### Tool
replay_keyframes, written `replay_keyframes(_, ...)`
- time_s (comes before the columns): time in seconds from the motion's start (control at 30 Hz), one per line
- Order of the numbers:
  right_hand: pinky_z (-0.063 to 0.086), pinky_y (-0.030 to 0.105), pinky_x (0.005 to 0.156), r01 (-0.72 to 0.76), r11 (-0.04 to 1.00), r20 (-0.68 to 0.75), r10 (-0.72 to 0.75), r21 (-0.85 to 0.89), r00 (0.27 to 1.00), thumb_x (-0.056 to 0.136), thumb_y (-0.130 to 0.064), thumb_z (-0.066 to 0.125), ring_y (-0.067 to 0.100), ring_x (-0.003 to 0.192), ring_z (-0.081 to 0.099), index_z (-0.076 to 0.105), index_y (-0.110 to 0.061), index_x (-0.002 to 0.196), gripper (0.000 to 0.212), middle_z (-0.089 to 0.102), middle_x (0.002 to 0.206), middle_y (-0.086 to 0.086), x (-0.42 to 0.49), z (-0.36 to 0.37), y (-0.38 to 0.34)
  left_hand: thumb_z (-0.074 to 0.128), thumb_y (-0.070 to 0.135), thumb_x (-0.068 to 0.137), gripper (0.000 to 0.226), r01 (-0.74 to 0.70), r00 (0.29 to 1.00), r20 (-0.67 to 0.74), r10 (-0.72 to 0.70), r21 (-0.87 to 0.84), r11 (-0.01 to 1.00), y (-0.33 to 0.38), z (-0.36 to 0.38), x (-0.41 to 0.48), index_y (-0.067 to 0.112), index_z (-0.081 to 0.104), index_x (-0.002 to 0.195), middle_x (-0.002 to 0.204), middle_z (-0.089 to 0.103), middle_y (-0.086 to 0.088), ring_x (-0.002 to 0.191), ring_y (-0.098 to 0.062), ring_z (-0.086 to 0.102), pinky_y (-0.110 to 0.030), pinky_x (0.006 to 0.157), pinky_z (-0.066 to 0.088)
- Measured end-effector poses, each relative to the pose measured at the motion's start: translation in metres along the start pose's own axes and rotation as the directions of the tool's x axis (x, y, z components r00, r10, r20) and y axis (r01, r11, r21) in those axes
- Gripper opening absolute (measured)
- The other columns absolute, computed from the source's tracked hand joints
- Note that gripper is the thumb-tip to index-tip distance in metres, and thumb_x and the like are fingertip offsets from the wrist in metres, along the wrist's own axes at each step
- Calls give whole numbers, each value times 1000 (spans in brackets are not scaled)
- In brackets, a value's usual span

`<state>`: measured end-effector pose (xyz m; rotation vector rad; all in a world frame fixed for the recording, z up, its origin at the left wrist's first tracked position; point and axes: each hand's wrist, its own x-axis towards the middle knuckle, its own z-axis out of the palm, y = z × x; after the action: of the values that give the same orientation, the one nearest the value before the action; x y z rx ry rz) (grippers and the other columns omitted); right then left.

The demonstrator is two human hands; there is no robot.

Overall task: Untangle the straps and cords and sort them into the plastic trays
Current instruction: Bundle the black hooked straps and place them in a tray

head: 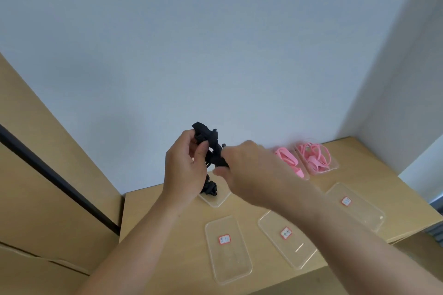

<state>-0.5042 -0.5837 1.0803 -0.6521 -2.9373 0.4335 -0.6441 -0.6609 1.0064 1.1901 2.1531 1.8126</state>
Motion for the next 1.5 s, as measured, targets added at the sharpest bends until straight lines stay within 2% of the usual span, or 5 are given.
replay_keyframes(0.3, 43, 33, 56, 153, 939, -32, -150, 308, 988, 77, -43, 82, 19, 61, 56, 63, -25, 85, 27, 68, 71, 1, 35, -41, 49, 56, 25, 95, 16, 78, 936, 352, -23, -144, 987, 3, -14, -24, 22, 66, 107, 77, 65, 20, 67, -4, 55, -17, 67, 43)
replay_keyframes(0.57, 36, 22, 50, 41, 353, -53, 26, 935, 998, 93, -44, 61, 13, 52, 43, 64, -10, 68, 42, 48, 56, 15, 43, 35, 51, 58, 14, 95, 29, 445, 892, 419, -171, -740, 505, 21, -2, -17, -4, 56, 118, 67, 39, 0, 83, -32, 17, -47, 105, 31)
replay_keyframes(0.77, 44, 29, 55, -189, 95, 143, 361, 977, 922, 106, -21, 39, 17, 50, 47, 52, -12, 64, 45, 51, 53, 2, 35, 94, 9, 55, 11, 101, 18, 378, 908, 187, -376, -752, 540, 15, 14, -9, 6, 56, 84, 61, 47, 3, 56, -10, 50, -24, 61, 44)
replay_keyframes(1.3, 55, 40, 55, -96, 853, -166, 209, 513, 964, 97, -19, 45, 20, 55, 68, 49, -27, 101, 10, 69, 63, 2, 8, 74, -7, 62, 18, 98, 8, 92, 989, -94, -112, -189, 978, -24, 14, -12, 26, 65, 99, 91, 73, 6, 90, -17, 71, -36, 81, 57)
replay_keyframes(1.5, 55, 24, 83, -5, 878, 261, -137, 478, 956, 86, -25, 77, -5, 83, 69, 69, -27, 102, 18, 77, 87, -14, 7, 28, 17, 61, 9, 100, 15, 76, 996, -31, -81, -120, 990, -25, 4, -18, 24, 65, 98, 90, 73, 8, 87, -9, 69, -21, 78, 52)
